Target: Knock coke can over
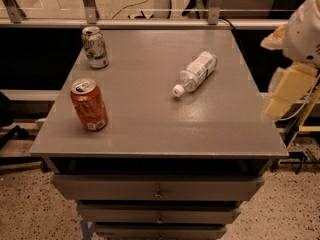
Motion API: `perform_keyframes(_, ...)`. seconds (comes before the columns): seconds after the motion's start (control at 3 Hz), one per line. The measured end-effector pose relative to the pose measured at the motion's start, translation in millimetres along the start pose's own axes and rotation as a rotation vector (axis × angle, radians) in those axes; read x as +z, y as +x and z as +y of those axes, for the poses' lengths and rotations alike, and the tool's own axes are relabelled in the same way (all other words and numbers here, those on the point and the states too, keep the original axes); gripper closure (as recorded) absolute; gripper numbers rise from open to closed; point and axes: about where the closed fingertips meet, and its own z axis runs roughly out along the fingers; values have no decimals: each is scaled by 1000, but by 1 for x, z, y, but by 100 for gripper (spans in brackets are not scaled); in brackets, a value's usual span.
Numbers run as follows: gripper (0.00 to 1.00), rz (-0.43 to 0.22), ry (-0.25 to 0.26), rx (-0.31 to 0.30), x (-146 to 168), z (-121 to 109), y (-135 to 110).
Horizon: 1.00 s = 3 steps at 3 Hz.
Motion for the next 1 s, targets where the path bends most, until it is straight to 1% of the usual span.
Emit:
perform_keyframes(0.33, 0, -130, 13, -47, 20, -27, -39)
perform_keyframes(0.67, 0, -290, 25, -125, 34, -50, -94)
perform_keyframes(1.0, 0, -519, 3, -209, 32, -50, -169)
